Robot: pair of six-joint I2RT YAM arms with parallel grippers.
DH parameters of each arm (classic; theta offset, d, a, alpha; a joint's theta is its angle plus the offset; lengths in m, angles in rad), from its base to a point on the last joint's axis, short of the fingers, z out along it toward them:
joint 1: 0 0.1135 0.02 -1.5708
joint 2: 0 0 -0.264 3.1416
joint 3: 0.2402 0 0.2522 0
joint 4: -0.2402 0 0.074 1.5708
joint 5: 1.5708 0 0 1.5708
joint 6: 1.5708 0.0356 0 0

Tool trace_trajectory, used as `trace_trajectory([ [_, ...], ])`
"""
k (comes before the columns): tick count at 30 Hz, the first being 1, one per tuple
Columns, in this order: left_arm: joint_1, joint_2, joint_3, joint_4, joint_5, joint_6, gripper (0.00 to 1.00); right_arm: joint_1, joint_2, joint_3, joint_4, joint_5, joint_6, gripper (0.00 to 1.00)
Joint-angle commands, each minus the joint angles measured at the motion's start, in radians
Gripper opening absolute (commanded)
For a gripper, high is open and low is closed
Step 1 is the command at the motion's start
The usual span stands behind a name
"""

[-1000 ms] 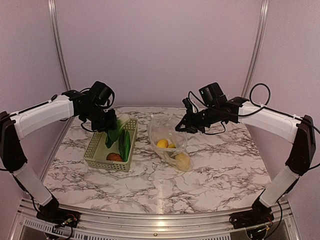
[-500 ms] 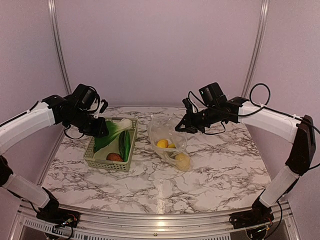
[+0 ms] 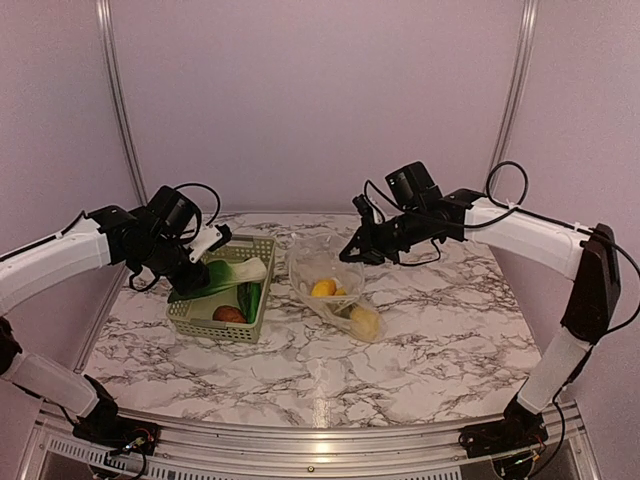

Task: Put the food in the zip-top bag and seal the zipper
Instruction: Adjust the fake vegetable in the bin.

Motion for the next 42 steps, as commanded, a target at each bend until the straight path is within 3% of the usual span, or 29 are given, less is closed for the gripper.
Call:
trace_trajectory([
  [1, 0.003, 0.036, -0.032, 0.088, -0.078, 0.161, 0.28, 0.015, 0.021, 0.051, -0.024, -0.012, -0.009, 0.04],
  [9, 0.028, 0.156, -0.069, 0.339, -0.345, 0.27, 0.46, 0.026, 0.029, 0.063, -0.018, -0.012, -0.001, 0.04],
  [13, 0.029, 0.23, 0.014, 0.374, -0.467, 0.173, 0.66, 0.029, 0.018, 0.049, -0.019, -0.005, -0.004, 0.04],
  [17, 0.029, 0.239, 0.114, 0.29, -0.465, 0.03, 0.72, 0.029, 0.0, 0.023, -0.012, 0.003, -0.003, 0.04],
  [26, 0.026, 0.068, 0.136, 0.197, -0.327, -0.536, 0.78, 0.027, -0.008, -0.002, 0.005, 0.008, -0.006, 0.04],
  [31, -0.014, -0.072, 0.044, 0.233, -0.287, -1.083, 0.74, 0.028, 0.024, 0.017, 0.009, -0.011, -0.012, 0.04],
  [34, -0.121, -0.147, -0.068, 0.31, -0.383, -1.361, 0.73, 0.028, 0.046, 0.039, 0.009, -0.023, -0.016, 0.04],
  [37, -0.19, -0.145, -0.116, 0.331, -0.445, -1.521, 0.73, 0.027, 0.062, 0.058, 0.009, -0.033, -0.021, 0.04],
  [42, -0.2, -0.107, -0.159, 0.338, -0.388, -1.729, 0.73, 0.028, 0.075, 0.074, -0.007, -0.045, -0.04, 0.04],
])
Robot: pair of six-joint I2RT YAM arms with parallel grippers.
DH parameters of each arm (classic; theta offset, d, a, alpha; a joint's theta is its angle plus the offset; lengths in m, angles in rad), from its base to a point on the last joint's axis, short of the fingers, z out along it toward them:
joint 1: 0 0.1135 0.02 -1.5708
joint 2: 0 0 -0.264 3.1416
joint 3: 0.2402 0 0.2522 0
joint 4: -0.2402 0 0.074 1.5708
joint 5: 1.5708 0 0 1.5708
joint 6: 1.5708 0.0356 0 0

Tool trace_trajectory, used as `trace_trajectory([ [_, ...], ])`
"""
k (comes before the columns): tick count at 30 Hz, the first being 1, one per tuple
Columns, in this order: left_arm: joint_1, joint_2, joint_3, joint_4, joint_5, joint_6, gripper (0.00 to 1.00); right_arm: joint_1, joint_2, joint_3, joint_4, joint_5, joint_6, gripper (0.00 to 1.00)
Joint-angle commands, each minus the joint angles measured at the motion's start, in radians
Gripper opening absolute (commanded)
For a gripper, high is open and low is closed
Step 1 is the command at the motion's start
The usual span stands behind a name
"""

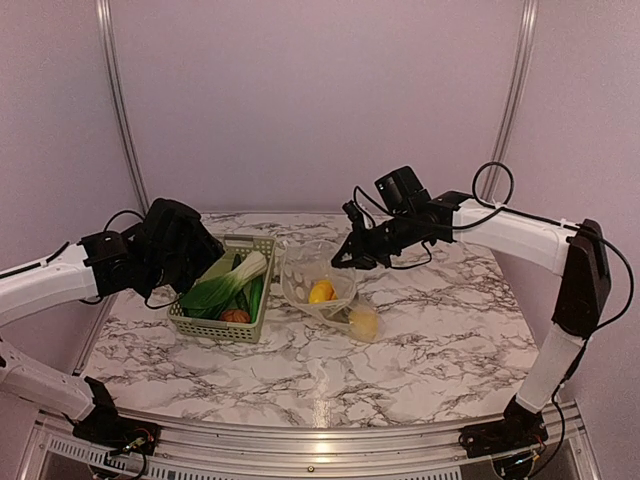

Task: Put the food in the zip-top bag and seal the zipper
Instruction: Pick up the fake vegetable from the bin.

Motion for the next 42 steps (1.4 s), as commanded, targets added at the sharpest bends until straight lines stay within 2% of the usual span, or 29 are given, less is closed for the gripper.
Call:
trace_trajectory([
  [1, -0.001, 0.032, -0.042, 0.032, 0.012, -0.323, 0.73, 0.006, 0.015, 0.047, -0.011, -0.021, -0.029, 0.04],
  [7, 0.0, 0.057, -0.104, 0.069, 0.026, -0.552, 0.74, 0.005, -0.002, 0.037, -0.021, -0.015, -0.039, 0.04],
  [12, 0.02, 0.114, -0.108, 0.094, 0.056, -0.648, 0.74, 0.003, -0.019, 0.021, -0.027, -0.004, -0.042, 0.04],
  [16, 0.058, 0.155, -0.126, 0.171, 0.068, -0.66, 0.75, 0.003, -0.033, 0.012, -0.029, 0.002, -0.039, 0.04],
  [18, 0.086, 0.184, -0.102, 0.156, 0.085, -0.655, 0.75, 0.003, -0.04, 0.008, -0.032, 0.01, -0.041, 0.04],
  [24, 0.155, 0.252, -0.126, 0.198, 0.17, -0.756, 0.76, -0.001, -0.057, -0.005, -0.041, 0.02, -0.043, 0.04],
  [34, 0.23, 0.383, -0.169, 0.281, 0.246, -0.817, 0.75, -0.015, -0.061, 0.01, -0.065, 0.025, -0.058, 0.04],
  [37, 0.25, 0.411, -0.175, 0.316, 0.241, -0.778, 0.65, -0.016, -0.061, 0.017, -0.072, 0.03, -0.062, 0.04],
  [40, 0.258, 0.413, -0.157, 0.341, 0.202, -0.709, 0.47, -0.02, -0.063, 0.015, -0.076, 0.032, -0.062, 0.04],
  [42, 0.26, 0.407, -0.134, 0.341, 0.172, -0.658, 0.38, -0.023, -0.062, 0.014, -0.076, 0.03, -0.063, 0.04],
])
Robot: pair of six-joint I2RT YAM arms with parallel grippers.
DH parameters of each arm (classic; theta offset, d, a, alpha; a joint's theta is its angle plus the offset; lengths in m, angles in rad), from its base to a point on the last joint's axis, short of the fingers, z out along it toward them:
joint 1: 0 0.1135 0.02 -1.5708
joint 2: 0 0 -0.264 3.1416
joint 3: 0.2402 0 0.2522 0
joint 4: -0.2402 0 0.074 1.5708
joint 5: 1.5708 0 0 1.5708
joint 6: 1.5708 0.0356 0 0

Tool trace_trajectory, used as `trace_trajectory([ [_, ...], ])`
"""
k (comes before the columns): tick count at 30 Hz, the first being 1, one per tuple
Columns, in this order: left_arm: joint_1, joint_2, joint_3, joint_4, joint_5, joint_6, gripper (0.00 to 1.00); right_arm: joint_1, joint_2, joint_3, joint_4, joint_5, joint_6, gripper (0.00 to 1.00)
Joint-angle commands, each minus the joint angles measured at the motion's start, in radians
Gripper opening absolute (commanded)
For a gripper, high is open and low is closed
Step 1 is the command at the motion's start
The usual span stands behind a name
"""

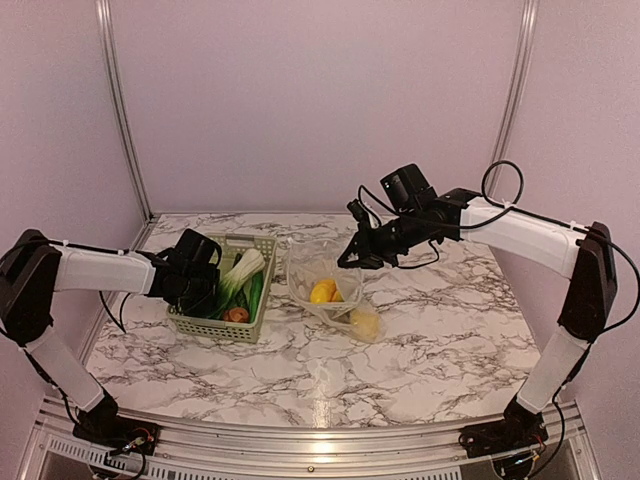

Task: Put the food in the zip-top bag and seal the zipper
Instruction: Pick up the fake vegetable from the bin, then place the fake vegetable in the zipper food storage bag.

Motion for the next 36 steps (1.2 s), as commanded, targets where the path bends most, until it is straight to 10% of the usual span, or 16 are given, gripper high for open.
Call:
trace_trajectory([
  [1, 0.011, 0.006, 0.034, 0.013, -0.065, 0.118, 0.35, -0.011, -0.025, 0.018, -0.019, 0.017, -0.014, 0.04],
  [18, 0.009, -0.128, 0.242, 0.054, -0.231, 0.735, 0.11, -0.016, -0.02, 0.028, -0.009, 0.03, -0.008, 0.04],
  [36, -0.091, -0.281, 0.404, 0.038, 0.032, 1.616, 0.08, -0.012, 0.044, 0.259, -0.165, 0.117, -0.068, 0.03],
])
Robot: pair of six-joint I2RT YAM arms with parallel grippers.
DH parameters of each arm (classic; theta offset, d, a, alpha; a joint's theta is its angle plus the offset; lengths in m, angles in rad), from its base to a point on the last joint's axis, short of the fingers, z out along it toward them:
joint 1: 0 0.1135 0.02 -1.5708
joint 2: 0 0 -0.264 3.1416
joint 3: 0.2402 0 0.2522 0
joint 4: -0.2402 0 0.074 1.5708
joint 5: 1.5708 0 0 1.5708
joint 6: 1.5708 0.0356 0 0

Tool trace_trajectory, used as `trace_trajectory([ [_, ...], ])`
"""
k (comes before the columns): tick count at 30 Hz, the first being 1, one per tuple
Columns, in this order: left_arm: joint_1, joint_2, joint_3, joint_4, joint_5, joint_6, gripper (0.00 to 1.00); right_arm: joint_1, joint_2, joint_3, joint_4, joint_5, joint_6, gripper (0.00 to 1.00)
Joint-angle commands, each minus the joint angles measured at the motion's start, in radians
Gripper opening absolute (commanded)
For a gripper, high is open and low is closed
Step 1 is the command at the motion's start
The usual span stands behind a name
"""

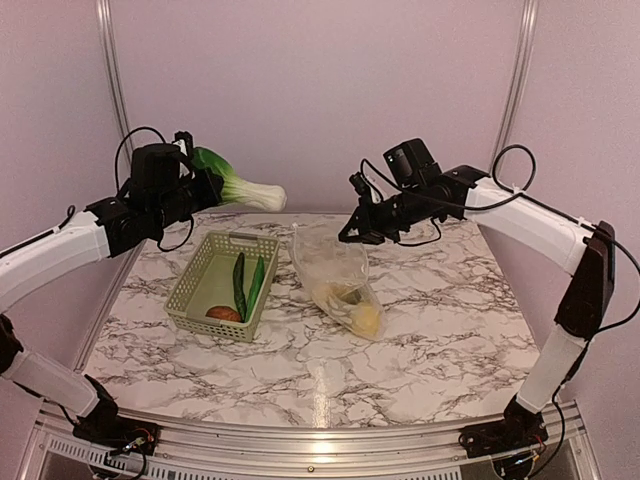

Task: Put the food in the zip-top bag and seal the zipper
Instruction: Place the fake vegetable in the zipper food storage bag.

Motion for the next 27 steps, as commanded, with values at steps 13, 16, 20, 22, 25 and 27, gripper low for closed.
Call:
trace_trajectory([
  [13, -0.255, 0.056, 0.298, -0.241, 0.164, 0.476, 0.07, 0.004, 0.049, 0.157, -0.111, 0.092, -0.043, 0.0],
  [16, -0.303, 0.098, 0.343, -0.284, 0.12, 0.506, 0.07, 0.004, 0.037, 0.134, -0.08, 0.075, -0.023, 0.0],
  [20, -0.365, 0.16, 0.392, -0.337, -0.002, 0.53, 0.06, 0.006, 0.028, 0.114, -0.056, 0.064, -0.002, 0.0],
  [22, -0.388, 0.175, 0.398, -0.344, -0.071, 0.53, 0.05, 0.007, 0.024, 0.113, -0.052, 0.065, 0.004, 0.0],
  [25, -0.407, 0.188, 0.387, -0.334, -0.143, 0.511, 0.04, 0.007, 0.02, 0.111, -0.05, 0.062, 0.007, 0.0],
  [27, -0.408, 0.196, 0.376, -0.327, -0.186, 0.474, 0.03, 0.007, 0.017, 0.11, -0.052, 0.062, 0.009, 0.0],
])
